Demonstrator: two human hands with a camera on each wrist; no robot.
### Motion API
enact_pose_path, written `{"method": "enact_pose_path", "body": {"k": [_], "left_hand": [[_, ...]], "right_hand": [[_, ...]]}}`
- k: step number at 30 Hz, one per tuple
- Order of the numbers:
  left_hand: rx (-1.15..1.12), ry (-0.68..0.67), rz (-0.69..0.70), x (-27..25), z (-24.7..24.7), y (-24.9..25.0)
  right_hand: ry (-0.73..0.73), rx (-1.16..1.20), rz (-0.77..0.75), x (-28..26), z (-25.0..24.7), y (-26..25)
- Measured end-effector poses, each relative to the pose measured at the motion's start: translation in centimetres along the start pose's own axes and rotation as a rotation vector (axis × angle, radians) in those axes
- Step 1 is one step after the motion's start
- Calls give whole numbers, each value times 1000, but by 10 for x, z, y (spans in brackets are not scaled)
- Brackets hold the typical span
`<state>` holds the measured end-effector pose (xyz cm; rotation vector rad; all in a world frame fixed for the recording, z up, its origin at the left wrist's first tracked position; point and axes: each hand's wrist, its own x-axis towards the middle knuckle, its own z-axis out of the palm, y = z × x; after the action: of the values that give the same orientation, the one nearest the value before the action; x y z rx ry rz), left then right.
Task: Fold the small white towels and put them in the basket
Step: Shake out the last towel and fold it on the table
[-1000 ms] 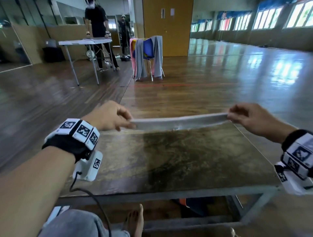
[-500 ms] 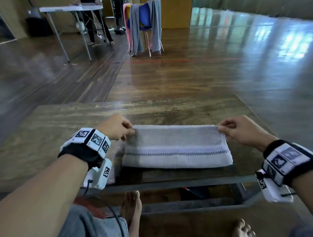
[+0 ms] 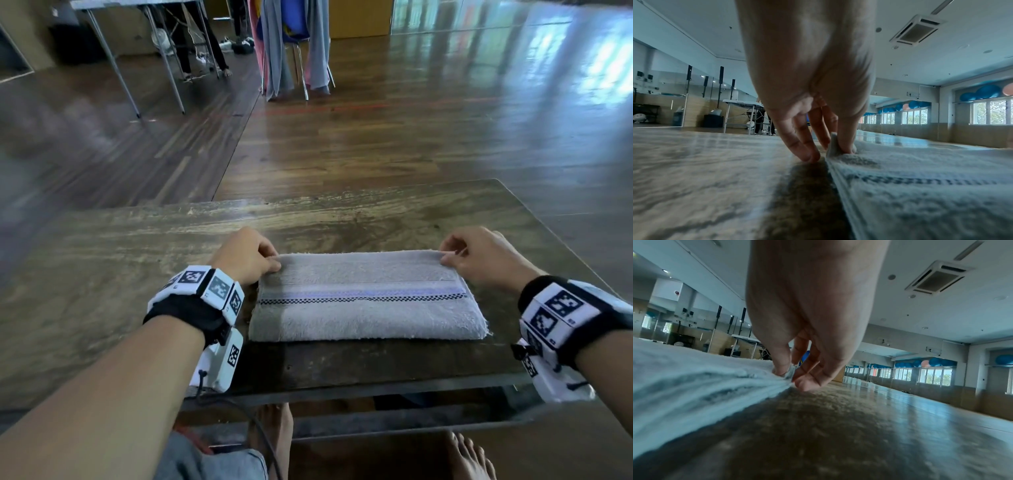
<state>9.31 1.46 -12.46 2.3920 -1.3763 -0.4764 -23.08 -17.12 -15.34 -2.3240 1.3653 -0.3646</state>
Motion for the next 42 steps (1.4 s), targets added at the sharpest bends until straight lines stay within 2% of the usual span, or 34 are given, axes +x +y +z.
{"method": "enact_pose_path", "body": {"k": [7,10,12,16,18,19,21,23,26,27,28,30,34,42], "left_hand": [[17,1,20,0,5,2],[29,82,34,-1,2,5],[10,204,89,-3,-4,9],[-79,613,225,-7,-26,19],[-141,762,309,-13,-38,22],[-171,787,347,-16,-42,23],[-199,751,379,-21,-45,21],[-146,587,329,-23,-39,15],[-37,146,136,-24,-18,4],[-33,55,77,-23,-10,0],[-44,14,31,-21,-3,-3],[-50,19,-45,-17,6,-5],[-20,44,-160,-8,11,-4],[-8,72,-162,-2,12,-2]], "right_hand": [[-13,-95,11,-3,2,-12],[32,-70,28,-7,-10,-22],[155,-37,0,-8,-19,-31],[650,47,-202,-12,-39,-45],[779,157,-261,-14,-47,-47],[813,202,-281,-15,-48,-46],[810,219,-316,-18,-45,-41],[688,125,-299,-20,-38,-28],[229,4,-106,-24,-21,-6],[119,3,-36,-25,-15,-1],[74,12,20,-25,-11,3],[87,27,97,-23,-6,6],[104,14,144,-16,-1,7],[58,14,213,-14,-5,-3]]}}
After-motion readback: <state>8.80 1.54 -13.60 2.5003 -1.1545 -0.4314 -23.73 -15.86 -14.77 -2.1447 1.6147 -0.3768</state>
